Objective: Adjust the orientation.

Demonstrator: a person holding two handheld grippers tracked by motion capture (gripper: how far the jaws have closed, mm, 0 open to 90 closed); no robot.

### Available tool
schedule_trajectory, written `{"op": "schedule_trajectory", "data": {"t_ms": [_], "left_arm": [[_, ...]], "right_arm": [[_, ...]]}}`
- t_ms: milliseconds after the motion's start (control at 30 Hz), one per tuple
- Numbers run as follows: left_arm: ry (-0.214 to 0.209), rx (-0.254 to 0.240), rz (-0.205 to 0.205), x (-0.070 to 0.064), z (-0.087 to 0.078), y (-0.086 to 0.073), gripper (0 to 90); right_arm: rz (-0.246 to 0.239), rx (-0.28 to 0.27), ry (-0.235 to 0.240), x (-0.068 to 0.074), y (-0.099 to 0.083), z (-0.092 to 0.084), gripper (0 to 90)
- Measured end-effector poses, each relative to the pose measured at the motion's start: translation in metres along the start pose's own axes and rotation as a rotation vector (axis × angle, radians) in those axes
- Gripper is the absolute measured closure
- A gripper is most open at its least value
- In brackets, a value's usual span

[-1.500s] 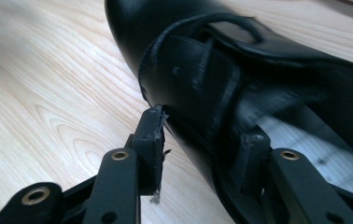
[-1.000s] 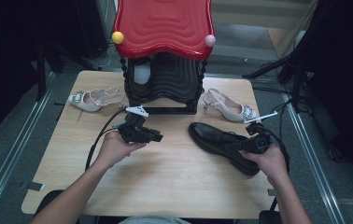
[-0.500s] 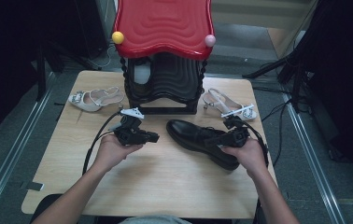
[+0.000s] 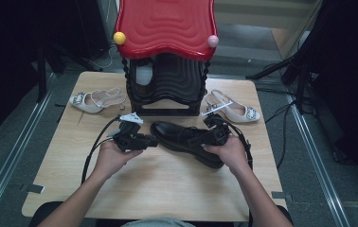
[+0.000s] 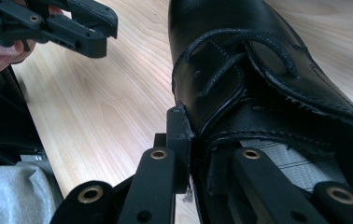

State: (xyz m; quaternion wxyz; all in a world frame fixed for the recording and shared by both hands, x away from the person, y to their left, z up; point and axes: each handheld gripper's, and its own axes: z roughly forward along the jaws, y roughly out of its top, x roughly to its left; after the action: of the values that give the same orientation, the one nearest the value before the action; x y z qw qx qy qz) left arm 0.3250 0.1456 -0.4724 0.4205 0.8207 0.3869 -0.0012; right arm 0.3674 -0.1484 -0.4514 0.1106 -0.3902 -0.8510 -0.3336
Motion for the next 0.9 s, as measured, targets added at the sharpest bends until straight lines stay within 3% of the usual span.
{"op": "schedule_trajectory", "data": {"t_ms": [167,233,467,600,733,900], "left_arm": [[-0.001,0.0,-0.012,0.002,0.0,-0.003,67.7],[0.005,-0.001,0.003,0.001,0.001,-0.005,67.3],[0.01,-0.002,0.008,0.001,0.005,-0.006,66.1],[0.013,0.007,0.003,0.002,0.008,-0.007,65.1],[0.012,-0.003,0.01,0.002,0.006,-0.007,68.3],[0.006,-0.002,0.006,0.001,0.005,-0.007,77.9]], "right_arm": [[-0.005,0.007,0.0,0.004,0.003,0.014,84.0],[-0.01,0.0,-0.005,0.006,0.002,0.017,84.0],[0.003,-0.02,0.008,0.003,-0.003,0.02,83.4],[-0.017,-0.007,0.0,0.003,-0.006,0.021,81.5],[-0.018,-0.02,-0.008,0.004,-0.006,0.012,70.7],[0.003,-0.049,-0.018,-0.001,-0.008,-0.013,73.3]]}}
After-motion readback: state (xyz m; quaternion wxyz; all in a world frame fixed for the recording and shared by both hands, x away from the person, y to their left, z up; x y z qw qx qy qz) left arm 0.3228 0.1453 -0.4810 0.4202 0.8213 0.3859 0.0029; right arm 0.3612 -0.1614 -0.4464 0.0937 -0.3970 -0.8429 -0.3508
